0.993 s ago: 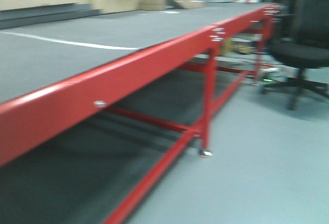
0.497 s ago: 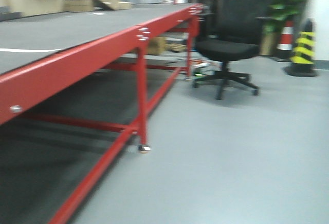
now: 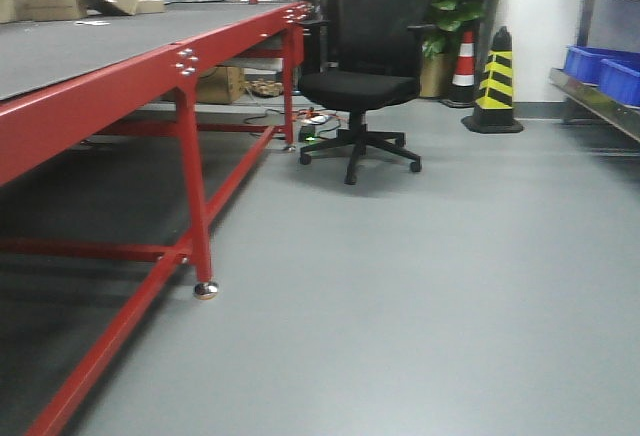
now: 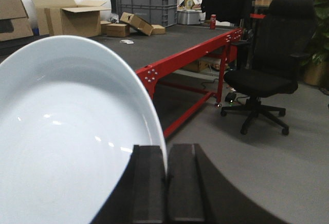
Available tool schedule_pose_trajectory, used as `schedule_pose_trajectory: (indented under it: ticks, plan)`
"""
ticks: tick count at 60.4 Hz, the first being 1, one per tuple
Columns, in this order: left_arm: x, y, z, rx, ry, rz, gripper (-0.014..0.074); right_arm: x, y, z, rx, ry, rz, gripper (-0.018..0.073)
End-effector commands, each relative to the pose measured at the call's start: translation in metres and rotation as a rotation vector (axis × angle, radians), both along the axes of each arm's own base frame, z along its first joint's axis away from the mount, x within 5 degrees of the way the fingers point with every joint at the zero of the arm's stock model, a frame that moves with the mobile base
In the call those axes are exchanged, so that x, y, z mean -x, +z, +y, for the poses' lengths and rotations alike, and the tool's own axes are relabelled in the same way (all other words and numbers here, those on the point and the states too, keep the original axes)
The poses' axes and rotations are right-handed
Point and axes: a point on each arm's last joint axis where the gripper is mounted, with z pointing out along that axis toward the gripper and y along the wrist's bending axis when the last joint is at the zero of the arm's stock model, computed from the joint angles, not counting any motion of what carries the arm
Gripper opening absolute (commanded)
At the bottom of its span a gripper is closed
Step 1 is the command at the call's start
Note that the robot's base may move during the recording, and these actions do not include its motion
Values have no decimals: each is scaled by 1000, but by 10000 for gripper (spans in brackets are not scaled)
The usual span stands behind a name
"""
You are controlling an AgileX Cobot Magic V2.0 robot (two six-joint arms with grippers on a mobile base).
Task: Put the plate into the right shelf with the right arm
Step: 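Drive the base away from the table holding the plate in the right gripper, then turn and drive toward the steel shelf rack with blue bins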
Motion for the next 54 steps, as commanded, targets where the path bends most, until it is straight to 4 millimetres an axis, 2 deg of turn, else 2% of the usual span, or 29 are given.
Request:
schedule_pose_trajectory:
  ticks: [1, 54]
  plan:
    - [1, 6, 0, 9, -1, -90, -47, 3, 17, 0, -27, 18, -117, 63]
    - [1, 6, 0, 9, -1, -90, -47, 3, 18, 1, -28, 19, -119, 63]
